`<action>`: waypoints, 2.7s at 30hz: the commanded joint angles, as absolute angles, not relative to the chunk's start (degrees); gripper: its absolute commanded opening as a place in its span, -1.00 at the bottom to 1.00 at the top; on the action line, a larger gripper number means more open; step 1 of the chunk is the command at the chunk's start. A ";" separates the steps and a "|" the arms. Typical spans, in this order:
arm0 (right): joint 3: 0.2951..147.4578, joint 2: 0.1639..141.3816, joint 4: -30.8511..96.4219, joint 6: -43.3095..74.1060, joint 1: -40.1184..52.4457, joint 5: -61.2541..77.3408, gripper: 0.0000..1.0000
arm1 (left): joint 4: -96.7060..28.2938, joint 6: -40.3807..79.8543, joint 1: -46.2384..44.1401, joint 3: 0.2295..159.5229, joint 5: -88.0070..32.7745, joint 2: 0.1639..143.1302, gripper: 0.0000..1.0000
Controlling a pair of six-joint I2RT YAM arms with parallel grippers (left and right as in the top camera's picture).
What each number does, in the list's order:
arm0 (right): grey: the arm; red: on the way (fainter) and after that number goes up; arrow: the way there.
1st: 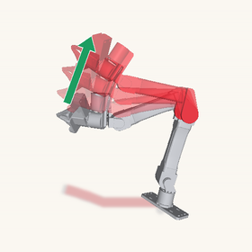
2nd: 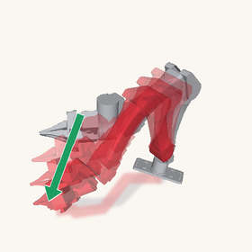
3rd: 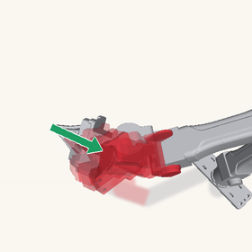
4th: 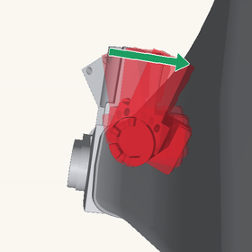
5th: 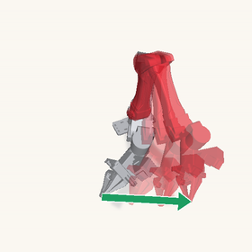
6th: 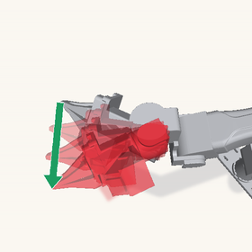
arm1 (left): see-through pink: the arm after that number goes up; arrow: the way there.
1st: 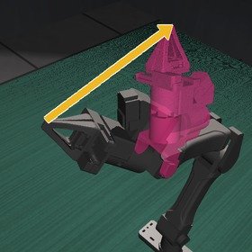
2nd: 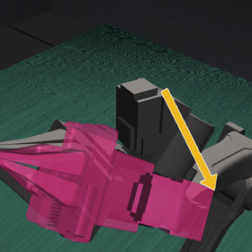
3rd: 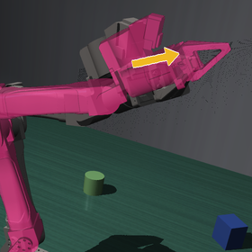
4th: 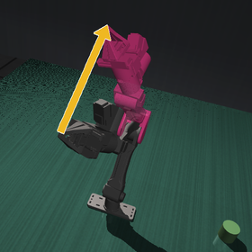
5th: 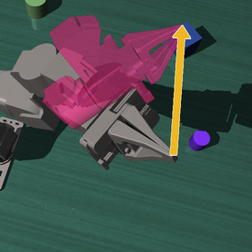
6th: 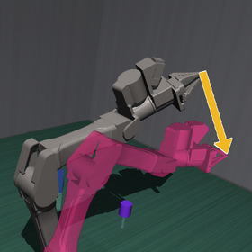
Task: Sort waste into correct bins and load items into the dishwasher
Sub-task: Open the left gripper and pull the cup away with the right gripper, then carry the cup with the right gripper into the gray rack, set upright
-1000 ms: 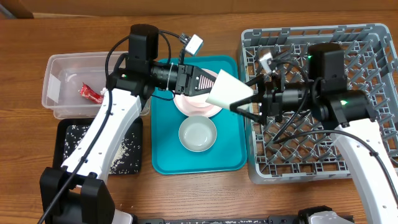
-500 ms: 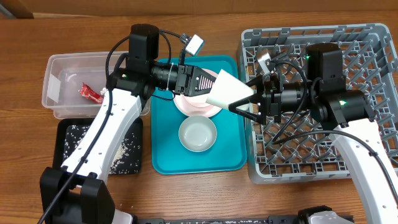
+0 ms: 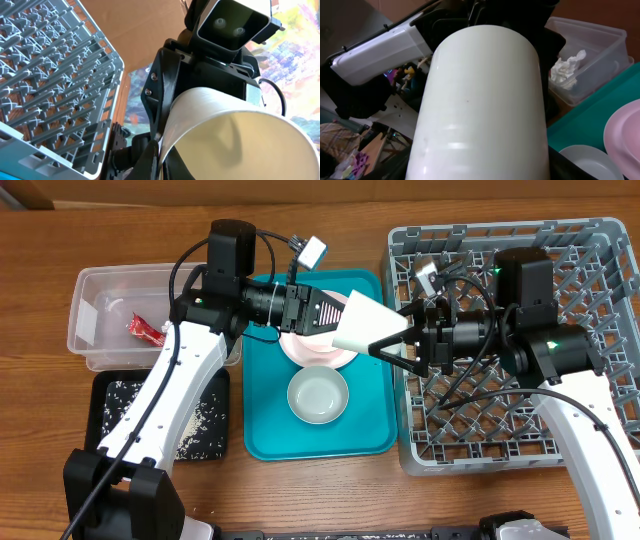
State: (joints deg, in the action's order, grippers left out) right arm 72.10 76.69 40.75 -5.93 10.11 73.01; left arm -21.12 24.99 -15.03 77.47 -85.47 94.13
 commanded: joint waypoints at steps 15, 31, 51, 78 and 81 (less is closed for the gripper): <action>73.30 75.99 37.54 -4.32 8.86 66.17 -0.01 | -23.31 21.61 -14.94 77.49 -82.30 94.17 -0.32; 73.32 75.99 42.72 9.96 8.86 15.29 -0.09 | -30.26 18.02 -12.38 77.49 -68.90 94.17 -0.02; 73.23 86.43 44.05 10.46 8.93 3.95 -0.12 | -45.28 16.03 -13.21 77.47 -44.34 94.17 0.04; 72.95 95.98 39.05 10.07 8.93 3.90 -0.10 | -45.89 16.03 -13.21 77.47 -44.34 94.17 0.01; 72.95 96.25 39.16 10.07 8.93 3.90 -0.09 | -45.87 16.03 -13.21 77.47 -44.34 94.17 0.01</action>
State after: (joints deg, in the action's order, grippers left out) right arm 72.10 96.01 39.59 10.28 8.99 4.40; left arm -45.71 17.52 -12.78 77.38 -44.88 94.19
